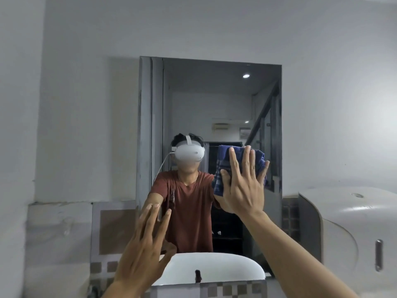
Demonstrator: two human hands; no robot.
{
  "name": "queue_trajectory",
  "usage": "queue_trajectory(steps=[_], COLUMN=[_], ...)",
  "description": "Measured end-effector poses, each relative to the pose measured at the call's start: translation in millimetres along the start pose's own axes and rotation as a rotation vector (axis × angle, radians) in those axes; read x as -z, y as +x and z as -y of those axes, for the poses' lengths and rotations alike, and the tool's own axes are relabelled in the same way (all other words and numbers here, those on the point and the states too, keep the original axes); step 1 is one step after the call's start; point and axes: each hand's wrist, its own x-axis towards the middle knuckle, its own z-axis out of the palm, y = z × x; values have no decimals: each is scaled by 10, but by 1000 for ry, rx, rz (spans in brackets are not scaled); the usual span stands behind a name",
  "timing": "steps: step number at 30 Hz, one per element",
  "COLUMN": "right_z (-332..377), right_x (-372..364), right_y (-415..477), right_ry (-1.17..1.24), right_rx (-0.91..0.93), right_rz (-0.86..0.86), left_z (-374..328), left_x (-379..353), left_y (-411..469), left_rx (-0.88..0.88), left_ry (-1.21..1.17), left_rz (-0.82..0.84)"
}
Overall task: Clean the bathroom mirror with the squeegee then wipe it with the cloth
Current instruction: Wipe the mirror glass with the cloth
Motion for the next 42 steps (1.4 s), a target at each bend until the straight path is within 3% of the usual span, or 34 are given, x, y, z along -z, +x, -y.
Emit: queue_trajectory(steps=[15,24,35,42], right_z=[1037,1467,1336,910], right_x=[-95,-154,-204,-215], right_y=[145,189,-117,-471], right_ry=[92,76,68,16], right_rx=[226,506,770,696], right_rz=[24,86,174,153], left_z=[-70,-65,-42,-48], left_x=[-1,20,-43,-27], left_y=[-234,-392,-403,-407], left_rx=[26,56,9,-29], left_ry=[-109,-31,-29,2], left_rz=[33,83,49,-44])
